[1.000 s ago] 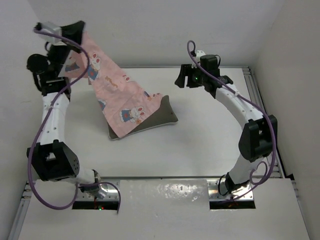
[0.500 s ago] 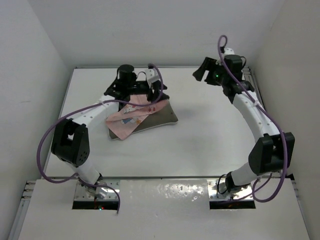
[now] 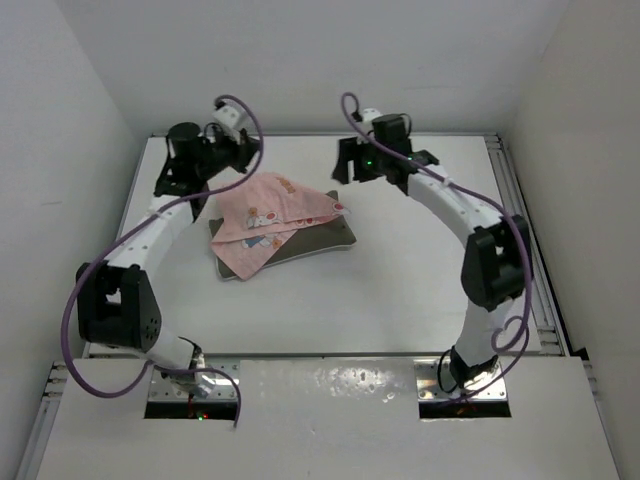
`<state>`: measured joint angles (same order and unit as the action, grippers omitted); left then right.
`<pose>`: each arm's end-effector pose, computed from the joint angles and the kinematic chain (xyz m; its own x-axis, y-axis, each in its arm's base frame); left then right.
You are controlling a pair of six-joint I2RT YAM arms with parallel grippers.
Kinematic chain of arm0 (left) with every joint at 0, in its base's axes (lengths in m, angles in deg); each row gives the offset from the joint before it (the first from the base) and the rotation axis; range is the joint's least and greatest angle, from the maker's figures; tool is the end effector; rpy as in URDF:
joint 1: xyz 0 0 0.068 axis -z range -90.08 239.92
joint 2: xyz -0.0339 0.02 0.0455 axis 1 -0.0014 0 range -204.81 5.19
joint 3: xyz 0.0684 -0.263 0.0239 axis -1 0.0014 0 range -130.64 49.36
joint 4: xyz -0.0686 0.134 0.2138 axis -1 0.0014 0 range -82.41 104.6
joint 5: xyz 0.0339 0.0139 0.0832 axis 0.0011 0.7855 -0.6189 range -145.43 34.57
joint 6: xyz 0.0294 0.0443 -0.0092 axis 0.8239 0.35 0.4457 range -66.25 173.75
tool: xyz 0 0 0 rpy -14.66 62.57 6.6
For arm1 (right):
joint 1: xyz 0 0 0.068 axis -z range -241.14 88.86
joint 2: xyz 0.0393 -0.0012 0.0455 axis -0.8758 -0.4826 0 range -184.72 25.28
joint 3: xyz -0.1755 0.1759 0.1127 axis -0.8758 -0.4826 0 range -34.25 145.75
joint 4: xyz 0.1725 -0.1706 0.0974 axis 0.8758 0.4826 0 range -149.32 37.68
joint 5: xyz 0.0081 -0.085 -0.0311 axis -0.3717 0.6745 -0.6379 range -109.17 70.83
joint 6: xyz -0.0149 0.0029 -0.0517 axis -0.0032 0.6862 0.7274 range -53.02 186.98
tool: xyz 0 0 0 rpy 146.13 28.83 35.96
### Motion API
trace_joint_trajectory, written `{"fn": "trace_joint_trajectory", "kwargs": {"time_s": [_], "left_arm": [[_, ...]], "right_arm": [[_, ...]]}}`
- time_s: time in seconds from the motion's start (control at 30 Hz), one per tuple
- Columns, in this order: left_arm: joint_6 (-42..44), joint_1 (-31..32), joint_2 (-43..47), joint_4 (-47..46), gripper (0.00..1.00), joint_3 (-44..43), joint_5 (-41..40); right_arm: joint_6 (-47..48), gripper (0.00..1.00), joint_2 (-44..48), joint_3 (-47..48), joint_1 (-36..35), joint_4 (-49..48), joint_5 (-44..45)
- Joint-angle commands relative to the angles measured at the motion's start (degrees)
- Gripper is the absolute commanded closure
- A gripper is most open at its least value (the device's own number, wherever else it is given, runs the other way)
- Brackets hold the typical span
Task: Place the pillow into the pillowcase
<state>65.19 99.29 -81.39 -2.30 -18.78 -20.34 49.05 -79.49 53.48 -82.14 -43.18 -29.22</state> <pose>0.3496 -0.0784 0.3412 -0.0060 0.1656 -0.9862 0.7093 0.6958 0.1125 0.3995 0.1599 0.2947 -0.6369 0.0803 -0.7668 -0.3080 0.8852 0.3485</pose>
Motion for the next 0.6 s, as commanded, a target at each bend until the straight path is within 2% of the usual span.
{"fn": "trace_joint_trajectory", "kwargs": {"time_s": [0.0, 0.03, 0.07, 0.1, 0.13, 0.2, 0.33, 0.37, 0.4, 0.43, 0.5, 0.57], "left_arm": [[-2.2, -6.4, 3.8, 4.9, 1.0, 3.3, -21.3], [-2.4, -7.7, 4.1, 5.6, 0.76, 4.7, -22.5], [-3.0, -8.9, 4.7, 5.9, 0.6, 7.4, -23.5], [-3.5, -9.3, 4.8, 5.6, 0.45, 9.0, -23.3], [-4.0, -12.6, 4.8, 4.8, 0.28, 10.5, -22.7], [-5.8, -15.0, 3.6, 1.0, 0.13, 14.5, -19.8], [-6.8, -15.7, 0.6, -3.2, 0.01, 17.3, -13.5], [-5.3, -15.8, -0.5, -4.3, 0.01, 18.0, -11.1], [-4.5, -15.5, -1.6, -4.7, 0.01, 18.7, -12.3], [-4.7, -15.4, -2.4, -5.3, 0.0, 18.9, -14.0], [-4.4, -15.4, -4.1, -5.7, 0.0, 19.4, -15.5], [-2.5, -15.3, -5.8, -7.7, 0.0, 20.3, -12.7]], "right_arm": [[6.2, 0.19, -4.5, 5.9, -4.0, -0.2, -1.4], [6.7, 0.12, -5.6, 7.4, -4.8, -0.8, -1.7], [7.2, 0.05, -8.0, 8.0, -5.5, -1.5, -2.1], [7.2, 0.03, -9.2, 8.4, -6.3, -2.1, -2.6], [6.9, 0.03, -10.4, 9.0, -6.7, -3.0, -4.7], [5.5, 0.03, -14.2, 11.0, -7.7, -1.6, -6.0], [5.4, 0.07, -18.3, 13.7, -9.1, 2.6, -6.1], [5.5, 0.1, -18.4, 13.4, -9.3, 2.8, -6.0], [5.5, 0.18, -17.8, 12.3, -9.6, 2.6, -5.4], [5.1, 0.21, -17.4, 11.6, -9.7, 2.1, -5.3], [4.3, 0.24, -15.7, 9.1, -9.6, 0.6, -5.1], [4.1, 0.25, -14.6, 7.1, -9.7, -0.1, -4.7]]}}
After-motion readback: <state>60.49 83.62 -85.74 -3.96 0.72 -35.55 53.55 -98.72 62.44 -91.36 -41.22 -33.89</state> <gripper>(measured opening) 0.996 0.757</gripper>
